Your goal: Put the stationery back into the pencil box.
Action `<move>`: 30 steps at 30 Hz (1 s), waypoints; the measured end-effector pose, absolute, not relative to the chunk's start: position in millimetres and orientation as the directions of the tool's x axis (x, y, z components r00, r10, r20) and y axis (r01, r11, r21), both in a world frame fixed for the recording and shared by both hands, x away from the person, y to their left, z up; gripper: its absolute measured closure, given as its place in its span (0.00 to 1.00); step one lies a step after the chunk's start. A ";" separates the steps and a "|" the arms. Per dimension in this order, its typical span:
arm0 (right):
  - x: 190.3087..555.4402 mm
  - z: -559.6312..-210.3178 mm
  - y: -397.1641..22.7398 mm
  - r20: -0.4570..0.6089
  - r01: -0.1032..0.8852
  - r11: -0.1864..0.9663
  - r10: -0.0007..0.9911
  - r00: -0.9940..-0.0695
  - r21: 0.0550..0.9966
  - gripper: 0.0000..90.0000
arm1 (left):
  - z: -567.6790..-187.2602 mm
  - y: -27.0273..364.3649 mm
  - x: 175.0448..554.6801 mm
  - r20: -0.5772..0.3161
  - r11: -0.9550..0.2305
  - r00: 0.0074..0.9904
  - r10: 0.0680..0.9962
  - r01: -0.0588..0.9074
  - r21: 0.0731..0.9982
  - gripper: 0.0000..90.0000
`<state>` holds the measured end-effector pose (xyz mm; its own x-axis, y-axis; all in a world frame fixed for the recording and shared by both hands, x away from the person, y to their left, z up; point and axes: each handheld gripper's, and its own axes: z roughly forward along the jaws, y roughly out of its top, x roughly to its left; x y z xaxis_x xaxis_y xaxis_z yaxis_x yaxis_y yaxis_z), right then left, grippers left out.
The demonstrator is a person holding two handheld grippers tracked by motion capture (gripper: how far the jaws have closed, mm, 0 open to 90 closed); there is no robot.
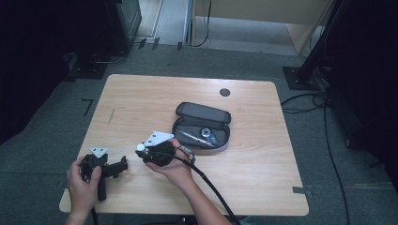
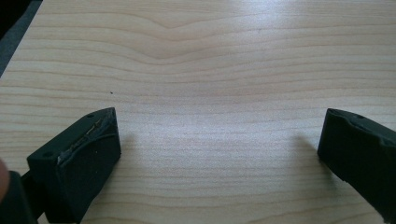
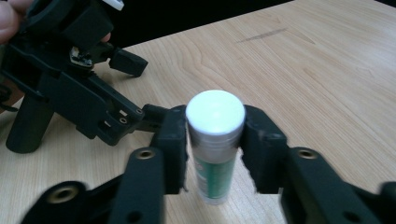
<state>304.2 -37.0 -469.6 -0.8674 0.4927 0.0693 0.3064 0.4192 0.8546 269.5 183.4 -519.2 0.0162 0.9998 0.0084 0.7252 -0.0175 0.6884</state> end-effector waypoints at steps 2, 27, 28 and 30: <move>302.8 -469.0 -36.4 0.046 0.290 0.429 0.494 -0.868 0.856 0.73 | -519.2 183.4 269.5 0.009 -0.018 0.016 1.000 0.725 0.688 0.00; 311.9 -420.4 -108.0 0.055 0.319 0.317 0.627 -0.777 0.893 0.73 | -519.0 183.7 269.4 0.011 -0.021 0.019 1.000 0.727 0.686 0.00; 312.2 -419.0 -111.2 0.058 0.324 0.311 0.635 -0.771 0.893 0.73 | -519.0 183.7 269.4 0.011 -0.021 0.019 1.000 0.727 0.686 0.00; 313.7 -415.5 -118.9 0.059 0.326 0.298 0.650 -0.758 0.897 0.73 | -519.0 183.7 269.4 0.011 -0.021 0.018 1.000 0.727 0.686 0.00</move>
<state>313.7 -118.9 -415.5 -0.7575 0.6501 0.0592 0.3260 0.2982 0.8971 269.4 183.7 -519.0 0.0185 0.9998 0.0107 0.7273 -0.0208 0.6861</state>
